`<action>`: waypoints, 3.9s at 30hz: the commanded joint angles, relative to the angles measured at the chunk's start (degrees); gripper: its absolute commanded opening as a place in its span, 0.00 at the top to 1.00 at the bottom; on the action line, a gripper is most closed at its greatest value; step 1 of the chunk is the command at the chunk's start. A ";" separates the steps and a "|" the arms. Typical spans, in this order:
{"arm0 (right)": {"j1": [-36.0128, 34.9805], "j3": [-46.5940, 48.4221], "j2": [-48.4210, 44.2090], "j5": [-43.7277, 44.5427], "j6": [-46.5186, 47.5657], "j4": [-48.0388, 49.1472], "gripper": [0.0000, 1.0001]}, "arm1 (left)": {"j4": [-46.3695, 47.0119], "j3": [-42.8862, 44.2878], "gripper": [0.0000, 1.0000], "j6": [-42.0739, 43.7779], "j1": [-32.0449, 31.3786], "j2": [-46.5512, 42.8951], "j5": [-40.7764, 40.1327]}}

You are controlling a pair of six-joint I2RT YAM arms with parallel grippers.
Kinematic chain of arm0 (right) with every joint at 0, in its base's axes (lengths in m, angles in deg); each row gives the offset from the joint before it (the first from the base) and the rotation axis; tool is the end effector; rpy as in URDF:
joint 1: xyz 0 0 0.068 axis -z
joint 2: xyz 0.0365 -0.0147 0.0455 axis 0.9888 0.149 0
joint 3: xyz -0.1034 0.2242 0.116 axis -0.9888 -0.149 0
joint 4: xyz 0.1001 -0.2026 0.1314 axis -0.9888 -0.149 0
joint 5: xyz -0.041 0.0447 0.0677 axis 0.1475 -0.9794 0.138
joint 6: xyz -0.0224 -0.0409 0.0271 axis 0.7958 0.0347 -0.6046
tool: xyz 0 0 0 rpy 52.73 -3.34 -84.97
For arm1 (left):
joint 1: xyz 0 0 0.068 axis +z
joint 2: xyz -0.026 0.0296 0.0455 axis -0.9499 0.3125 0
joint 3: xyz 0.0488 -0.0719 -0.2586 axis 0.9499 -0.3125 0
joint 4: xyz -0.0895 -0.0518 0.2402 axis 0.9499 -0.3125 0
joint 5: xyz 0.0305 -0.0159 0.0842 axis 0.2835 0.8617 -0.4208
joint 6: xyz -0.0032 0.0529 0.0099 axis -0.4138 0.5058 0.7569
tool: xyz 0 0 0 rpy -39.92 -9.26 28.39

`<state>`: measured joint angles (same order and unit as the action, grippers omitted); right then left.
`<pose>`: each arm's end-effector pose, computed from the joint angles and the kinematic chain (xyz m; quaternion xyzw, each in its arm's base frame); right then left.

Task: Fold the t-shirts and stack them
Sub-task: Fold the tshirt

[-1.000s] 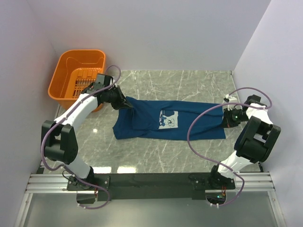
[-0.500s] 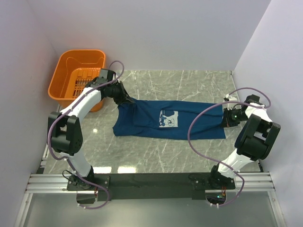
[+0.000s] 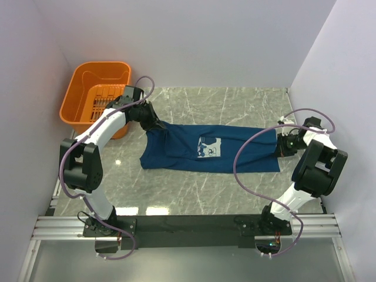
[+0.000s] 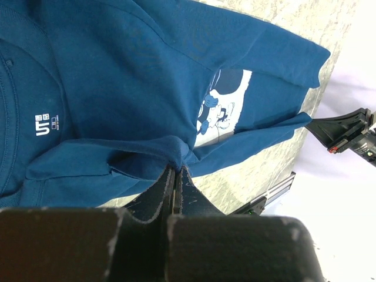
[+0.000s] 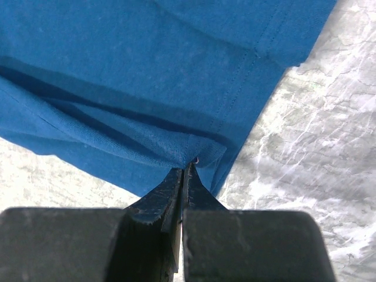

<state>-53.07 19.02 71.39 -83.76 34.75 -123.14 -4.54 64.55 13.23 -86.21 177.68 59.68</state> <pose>0.2835 -0.1320 0.1830 -0.1306 0.9486 0.1628 0.2380 0.3623 -0.1094 0.2665 -0.1421 0.9143 -0.3358 0.1764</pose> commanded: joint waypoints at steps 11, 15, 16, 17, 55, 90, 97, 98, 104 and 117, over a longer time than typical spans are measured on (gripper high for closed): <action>-1.11 3.62 2.99 4.21 -2.65 2.86 1.00 | 4.56 2.34 0.99 -0.10 0.18 -1.62 1.44; -1.11 3.18 3.08 4.74 -3.09 3.12 1.00 | 5.26 4.10 1.00 -0.36 0.18 0.83 2.59; -1.03 3.00 2.99 4.83 -3.18 3.12 1.00 | 5.52 4.63 1.00 -0.45 0.18 1.37 2.85; -1.03 2.91 3.07 5.01 -3.35 3.30 1.00 | 5.61 5.50 0.99 -0.45 0.18 1.89 3.29; -0.50 0.45 -0.53 5.89 -5.73 4.71 1.00 | 0.60 22.03 0.99 0.34 0.09 18.24 1.01; -1.11 1.51 1.32 4.66 -8.10 6.55 0.99 | 3.06 10.29 0.34 6.58 0.88 3.51 -6.90; -1.20 2.30 1.14 3.95 -8.45 6.29 0.95 | 9.12 -16.70 0.31 7.11 0.88 -17.41 -14.19; -1.20 2.39 1.06 3.95 -8.54 6.29 0.93 | 9.13 -19.51 0.31 7.11 0.88 -18.22 -15.16; -1.20 4.23 1.14 4.66 -9.42 5.76 0.90 | 11.15 -25.33 0.31 4.65 0.88 -20.07 -19.12; -1.03 6.26 -3.24 4.22 -9.78 3.31 0.61 | 10.01 -27.18 0.33 5.53 0.88 -20.78 -21.14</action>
<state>-53.93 23.04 72.49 -78.40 24.89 -118.60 4.49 37.18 17.93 -85.24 158.51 39.55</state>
